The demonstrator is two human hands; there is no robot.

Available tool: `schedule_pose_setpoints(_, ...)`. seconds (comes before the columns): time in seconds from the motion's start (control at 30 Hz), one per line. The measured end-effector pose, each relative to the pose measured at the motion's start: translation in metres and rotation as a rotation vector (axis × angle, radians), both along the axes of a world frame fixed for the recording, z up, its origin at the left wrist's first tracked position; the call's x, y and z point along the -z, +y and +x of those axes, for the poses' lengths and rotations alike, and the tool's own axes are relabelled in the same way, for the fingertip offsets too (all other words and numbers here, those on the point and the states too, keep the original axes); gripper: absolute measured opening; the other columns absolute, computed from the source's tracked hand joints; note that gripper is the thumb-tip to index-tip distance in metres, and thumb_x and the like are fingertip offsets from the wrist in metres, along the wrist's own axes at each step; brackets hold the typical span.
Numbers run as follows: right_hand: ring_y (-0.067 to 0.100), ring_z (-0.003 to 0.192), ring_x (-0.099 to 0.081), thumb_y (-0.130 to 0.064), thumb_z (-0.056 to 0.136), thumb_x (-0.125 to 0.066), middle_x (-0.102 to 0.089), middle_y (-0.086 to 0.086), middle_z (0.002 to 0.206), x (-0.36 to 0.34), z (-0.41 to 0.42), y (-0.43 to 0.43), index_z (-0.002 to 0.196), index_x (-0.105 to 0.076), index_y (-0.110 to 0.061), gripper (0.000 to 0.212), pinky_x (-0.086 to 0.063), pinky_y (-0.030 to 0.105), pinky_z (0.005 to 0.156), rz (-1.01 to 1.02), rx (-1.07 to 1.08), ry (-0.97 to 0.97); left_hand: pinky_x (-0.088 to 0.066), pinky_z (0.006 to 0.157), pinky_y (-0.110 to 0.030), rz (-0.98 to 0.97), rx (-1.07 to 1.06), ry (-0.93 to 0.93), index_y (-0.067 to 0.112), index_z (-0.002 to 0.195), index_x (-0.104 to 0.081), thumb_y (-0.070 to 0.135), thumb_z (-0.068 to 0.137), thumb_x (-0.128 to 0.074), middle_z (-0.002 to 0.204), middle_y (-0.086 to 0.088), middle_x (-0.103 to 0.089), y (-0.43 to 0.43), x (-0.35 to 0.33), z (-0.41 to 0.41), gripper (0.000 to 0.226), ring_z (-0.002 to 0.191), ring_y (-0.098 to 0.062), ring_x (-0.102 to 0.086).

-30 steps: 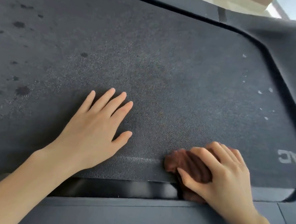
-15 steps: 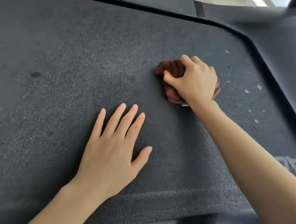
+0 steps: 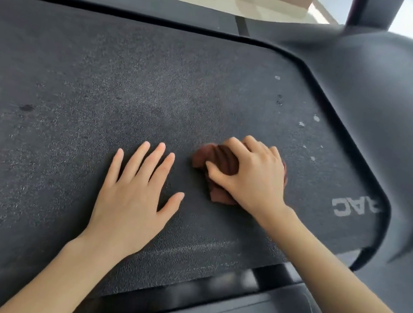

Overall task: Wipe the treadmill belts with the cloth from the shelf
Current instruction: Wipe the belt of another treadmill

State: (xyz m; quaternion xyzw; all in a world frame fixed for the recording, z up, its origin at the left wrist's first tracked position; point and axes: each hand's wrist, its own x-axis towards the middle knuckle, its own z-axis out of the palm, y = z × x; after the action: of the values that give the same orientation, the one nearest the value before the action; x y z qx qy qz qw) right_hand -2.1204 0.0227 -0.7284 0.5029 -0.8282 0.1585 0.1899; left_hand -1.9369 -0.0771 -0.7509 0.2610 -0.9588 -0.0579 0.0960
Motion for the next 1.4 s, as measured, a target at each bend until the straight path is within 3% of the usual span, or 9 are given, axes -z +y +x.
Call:
schedule_pose_setpoints(0.13, 0.028, 0.071, -0.059, -0.054, 0.075, -0.06, -0.055, 0.002, 0.074, -0.004, 0.032, 0.092, 0.085, -0.067, -0.023, 0.034, -0.047, 0.041, 0.068, 0.052, -0.053, -0.03, -0.028, 0.106, -0.062, -0.022, -0.018, -0.023, 0.008, 0.137, -0.048, 0.053, 0.087, -0.027, 0.145, -0.011, -0.043, 0.001, 0.0, -0.002, 0.071, 0.136, -0.03, -0.036)
schedule_pose_setpoints(0.27, 0.026, 0.069, -0.06, -0.055, 0.075, -0.06, -0.055, 0.0, 0.073, -0.002, 0.029, 0.113, 0.082, -0.068, -0.023, 0.033, -0.048, 0.039, 0.065, 0.076, -0.066, -0.01, -0.028, 0.104, -0.063, -0.031, -0.031, -0.032, 0.003, 0.133, -0.051, 0.055, 0.085, -0.028, 0.142, -0.016, -0.046, 0.011, -0.005, -0.018, 0.075, 0.134, -0.034, -0.038)
schedule_pose_setpoints(0.53, 0.029, 0.071, -0.062, -0.059, 0.071, -0.055, -0.056, 0.003, 0.069, 0.002, -0.044, 0.016, 0.077, -0.061, -0.02, 0.04, -0.045, 0.036, 0.064, 0.006, 0.069, 0.009, -0.02, 0.109, -0.06, 0.01, 0.054, 0.033, 0.006, 0.138, -0.047, 0.045, 0.087, -0.03, 0.148, -0.011, -0.04, 0.045, 0.005, -0.048, 0.066, 0.139, -0.03, -0.032)
schedule_pose_setpoints(0.7, 0.03, 0.101, -0.06, -0.06, 0.08, -0.054, -0.064, 0.006, 0.102, -0.003, -0.114, -0.068, 0.101, -0.06, -0.022, 0.045, -0.038, 0.039, 0.084, 0.074, 0.266, -0.05, -0.021, 0.111, -0.058, 0.012, 0.052, 0.026, 0.008, 0.139, -0.045, 0.047, 0.089, -0.029, 0.148, -0.009, -0.039, 0.042, 0.002, -0.045, 0.066, 0.139, -0.028, -0.031)
schedule_pose_setpoints(0.83, 0.032, 0.104, -0.058, -0.06, 0.083, -0.052, -0.062, 0.008, 0.108, -0.002, -0.121, -0.08, 0.109, -0.059, -0.021, 0.047, -0.036, 0.038, 0.086, 0.075, 0.306, -0.032, -0.023, 0.11, -0.059, 0.007, 0.052, 0.024, 0.009, 0.139, -0.045, 0.047, 0.089, -0.029, 0.148, -0.009, -0.04, 0.043, 0.001, -0.045, 0.066, 0.139, -0.028, -0.032)
schedule_pose_setpoints(0.93, 0.032, 0.097, -0.059, -0.058, 0.081, -0.055, -0.062, 0.009, 0.099, 0.0, -0.101, -0.055, 0.102, -0.06, -0.02, 0.044, -0.036, 0.039, 0.082, 0.033, 0.259, -0.019, -0.024, 0.11, -0.059, 0.013, 0.055, 0.035, 0.008, 0.138, -0.047, 0.047, 0.089, -0.03, 0.147, -0.009, -0.041, 0.043, 0.001, -0.045, 0.065, 0.138, -0.028, -0.033)
schedule_pose_setpoints(1.07, 0.031, 0.073, -0.06, -0.057, 0.073, -0.053, -0.055, 0.005, 0.073, 0.001, -0.055, 0.017, 0.08, -0.058, -0.018, 0.039, -0.039, 0.037, 0.068, -0.038, 0.133, 0.015, -0.024, 0.109, -0.059, 0.011, 0.064, 0.047, 0.007, 0.137, -0.049, 0.047, 0.088, -0.029, 0.146, -0.01, -0.042, 0.043, 0.002, -0.046, 0.066, 0.138, -0.029, -0.034)
schedule_pose_setpoints(1.23, 0.027, 0.07, -0.058, -0.053, 0.074, -0.059, -0.055, 0.002, 0.075, -0.001, 0.0, 0.124, 0.087, -0.067, -0.023, 0.034, -0.045, 0.04, 0.068, 0.011, 0.082, -0.019, -0.024, 0.108, -0.061, -0.016, 0.069, 0.036, 0.006, 0.138, -0.046, 0.047, 0.089, -0.028, 0.146, -0.012, -0.041, 0.043, 0.004, -0.047, 0.066, 0.138, -0.031, -0.034)
schedule_pose_setpoints(1.4, 0.025, 0.068, -0.059, -0.055, 0.074, -0.057, -0.056, 0.001, 0.074, -0.002, -0.001, 0.14, 0.086, -0.068, -0.023, 0.035, -0.047, 0.038, 0.066, 0.062, 0.047, -0.023, -0.022, 0.109, -0.061, -0.031, 0.078, 0.029, 0.005, 0.139, -0.045, 0.046, 0.09, -0.028, 0.147, -0.014, -0.04, 0.042, 0.004, -0.046, 0.067, 0.138, -0.032, -0.033)
